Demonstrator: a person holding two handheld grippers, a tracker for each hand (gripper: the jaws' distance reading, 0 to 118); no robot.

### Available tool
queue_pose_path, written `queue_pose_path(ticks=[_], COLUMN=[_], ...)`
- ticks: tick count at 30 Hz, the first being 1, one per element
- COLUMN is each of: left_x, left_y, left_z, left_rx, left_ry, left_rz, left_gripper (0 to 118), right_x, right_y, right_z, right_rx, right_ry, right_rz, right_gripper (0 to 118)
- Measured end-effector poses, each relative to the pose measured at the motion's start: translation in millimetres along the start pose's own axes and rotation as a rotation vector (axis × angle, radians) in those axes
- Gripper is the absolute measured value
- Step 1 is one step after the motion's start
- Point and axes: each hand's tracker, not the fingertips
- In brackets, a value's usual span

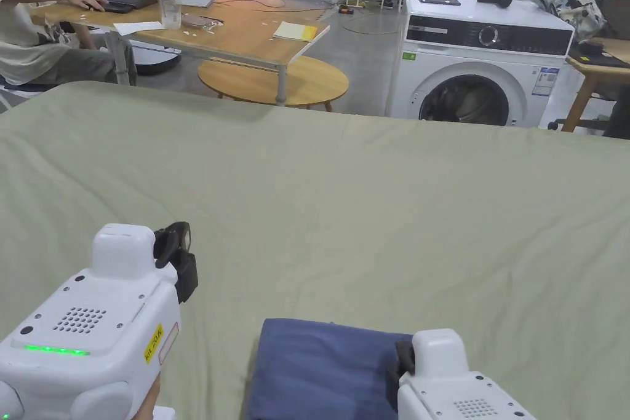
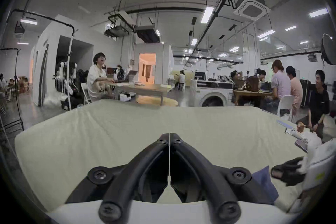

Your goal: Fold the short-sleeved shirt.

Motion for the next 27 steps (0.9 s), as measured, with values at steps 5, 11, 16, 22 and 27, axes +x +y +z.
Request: queue_pose_path(ticks=[5, 11, 16, 22, 27], left_x=[-15.0, -42.3, -66.6, -77.9, -57.8], left_y=[-13.1, -31.6, -58.6, -98.1, -125.2], left_z=[1.7, -14.9, -48.6, -94.2, -116.6], left_rx=[-0.166, -0.463, -0.717, -0.866, -0.992], left_ry=[-0.105, -0.274, -0.482, -0.64, -0.744], left_rz=[0.081, 0.266, 0.552, 0.775, 0.837], left_gripper=[0, 2, 66, 66, 66], right_x=[7.3, 8.0, 9.3, 10.8, 12.1], right_y=[-7.5, -1.5, -1.0, -0.6, -1.3], right_z=[-33.8, -36.7, -34.7, -33.2, -32.2], right_rx=[-0.113, -0.139, -0.148, -0.152, -0.153], right_ry=[-0.04, -0.038, -0.031, -0.02, -0.016], right_rz=[-0.073, -0.074, -0.073, -0.08, -0.081], right_gripper=[0, 0, 0, 0, 0])
